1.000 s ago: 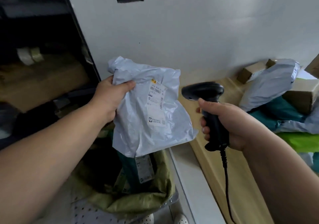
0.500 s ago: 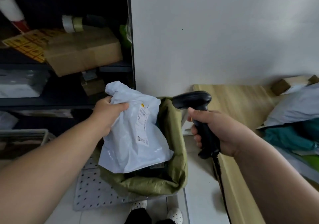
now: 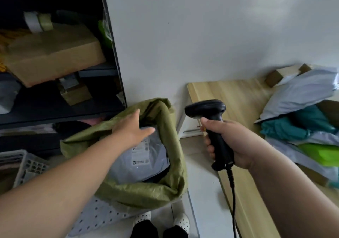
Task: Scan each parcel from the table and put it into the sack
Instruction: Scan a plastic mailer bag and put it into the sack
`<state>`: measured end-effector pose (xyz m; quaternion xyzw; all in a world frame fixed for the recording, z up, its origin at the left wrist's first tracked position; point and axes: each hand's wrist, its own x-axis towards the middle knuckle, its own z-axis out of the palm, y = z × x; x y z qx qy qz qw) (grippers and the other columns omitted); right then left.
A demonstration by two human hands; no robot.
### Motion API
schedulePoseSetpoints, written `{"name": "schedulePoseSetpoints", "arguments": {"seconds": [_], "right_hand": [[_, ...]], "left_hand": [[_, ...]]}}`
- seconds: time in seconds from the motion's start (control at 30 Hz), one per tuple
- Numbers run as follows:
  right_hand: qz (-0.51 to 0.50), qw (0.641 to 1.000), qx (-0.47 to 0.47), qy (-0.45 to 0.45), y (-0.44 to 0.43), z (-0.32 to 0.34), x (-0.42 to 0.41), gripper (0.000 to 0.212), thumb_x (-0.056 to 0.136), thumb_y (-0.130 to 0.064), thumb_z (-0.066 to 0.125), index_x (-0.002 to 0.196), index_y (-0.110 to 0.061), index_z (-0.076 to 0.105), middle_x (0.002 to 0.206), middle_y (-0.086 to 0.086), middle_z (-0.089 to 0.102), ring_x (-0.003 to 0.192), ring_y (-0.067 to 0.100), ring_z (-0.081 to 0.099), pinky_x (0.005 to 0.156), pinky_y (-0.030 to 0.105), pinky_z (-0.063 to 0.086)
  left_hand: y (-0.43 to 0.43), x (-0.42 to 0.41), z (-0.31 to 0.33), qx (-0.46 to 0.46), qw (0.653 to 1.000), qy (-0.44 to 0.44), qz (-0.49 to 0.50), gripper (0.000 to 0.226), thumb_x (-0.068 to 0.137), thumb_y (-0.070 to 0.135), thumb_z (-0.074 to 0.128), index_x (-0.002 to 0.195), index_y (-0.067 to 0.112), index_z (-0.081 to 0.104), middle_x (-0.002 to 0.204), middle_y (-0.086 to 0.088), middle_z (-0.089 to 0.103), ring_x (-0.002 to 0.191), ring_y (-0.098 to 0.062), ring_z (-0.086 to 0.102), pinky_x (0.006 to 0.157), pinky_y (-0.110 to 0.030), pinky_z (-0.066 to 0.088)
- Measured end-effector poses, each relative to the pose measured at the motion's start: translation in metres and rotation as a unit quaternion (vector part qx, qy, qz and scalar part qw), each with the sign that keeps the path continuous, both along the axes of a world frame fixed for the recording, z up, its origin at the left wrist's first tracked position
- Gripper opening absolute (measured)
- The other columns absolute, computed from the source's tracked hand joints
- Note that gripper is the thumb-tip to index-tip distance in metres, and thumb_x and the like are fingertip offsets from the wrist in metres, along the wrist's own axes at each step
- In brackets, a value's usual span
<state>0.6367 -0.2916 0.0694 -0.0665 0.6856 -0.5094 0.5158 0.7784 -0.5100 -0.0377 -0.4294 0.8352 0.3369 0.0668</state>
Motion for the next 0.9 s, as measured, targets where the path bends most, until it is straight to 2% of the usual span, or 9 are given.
{"name": "schedulePoseSetpoints", "arguments": {"seconds": [0.13,0.27,0.4,0.53,0.7,0.83,0.9], "right_hand": [[-0.061,0.998,-0.016,0.021,0.035,0.014,-0.014,0.029,0.09,-0.033,0.068,0.097,-0.009,0.054,0.059,0.006,0.055,0.046,0.018,0.051,0.044,0.028,0.045],[-0.132,0.989,-0.029,0.067,0.083,0.031,-0.033,0.028,0.091,-0.034,0.068,0.097,-0.009,0.056,0.059,0.005,0.057,0.047,0.018,0.053,0.046,0.029,0.046],[-0.208,0.972,-0.039,0.103,0.136,0.047,-0.055,0.027,0.092,-0.034,0.067,0.089,-0.01,0.055,0.057,0.005,0.056,0.046,0.019,0.052,0.046,0.028,0.045],[-0.266,0.955,-0.057,0.12,0.184,0.057,-0.078,0.026,0.091,-0.033,0.067,0.093,-0.009,0.057,0.056,0.006,0.056,0.045,0.018,0.053,0.045,0.028,0.045],[-0.318,0.936,-0.084,0.123,0.226,0.059,-0.115,0.029,0.089,-0.034,0.07,0.093,-0.009,0.056,0.056,0.007,0.057,0.045,0.02,0.053,0.046,0.031,0.047],[-0.359,0.919,-0.104,0.123,0.245,0.052,-0.147,0.027,0.088,-0.032,0.072,0.089,-0.009,0.058,0.056,0.008,0.058,0.044,0.021,0.053,0.045,0.029,0.046],[-0.365,0.917,-0.11,0.114,0.252,0.047,-0.161,0.027,0.087,-0.033,0.073,0.088,-0.01,0.059,0.057,0.009,0.058,0.045,0.022,0.052,0.045,0.029,0.045]], "left_hand": [[0.028,-0.054,0.034,-0.067,0.991,0.067,-0.095,0.087,0.083,0.056,0.059,0.151,0.019,0.019,0.154,-0.005,0.032,0.138,-0.025,0.034,0.11,-0.043,0.032],[0.072,-0.109,0.067,-0.056,0.978,0.125,-0.159,0.086,0.085,0.054,0.059,0.152,0.019,0.018,0.155,-0.008,0.028,0.14,-0.026,0.031,0.111,-0.038,0.029],[0.122,-0.167,0.097,-0.058,0.962,0.147,-0.223,0.085,0.086,0.058,0.056,0.152,0.022,0.017,0.156,-0.007,0.027,0.14,-0.025,0.031,0.11,-0.036,0.03],[0.175,-0.225,0.12,-0.065,0.945,0.173,-0.268,0.083,0.086,0.058,0.055,0.152,0.021,0.019,0.154,-0.009,0.03,0.139,-0.026,0.034,0.108,-0.036,0.032],[0.231,-0.297,0.137,-0.065,0.932,0.182,-0.308,0.083,0.088,0.06,0.051,0.152,0.021,0.016,0.154,-0.009,0.03,0.138,-0.028,0.034,0.105,-0.039,0.035],[0.267,-0.356,0.137,-0.076,0.929,0.188,-0.308,0.085,0.086,0.059,0.055,0.15,0.016,0.02,0.15,-0.009,0.037,0.132,-0.029,0.041,0.09,-0.032,0.035],[0.28,-0.384,0.129,-0.065,0.934,0.185,-0.298,0.09,0.083,0.06,0.058,0.151,0.017,0.016,0.15,-0.008,0.037,0.131,-0.029,0.042,0.092,-0.032,0.036]]}}
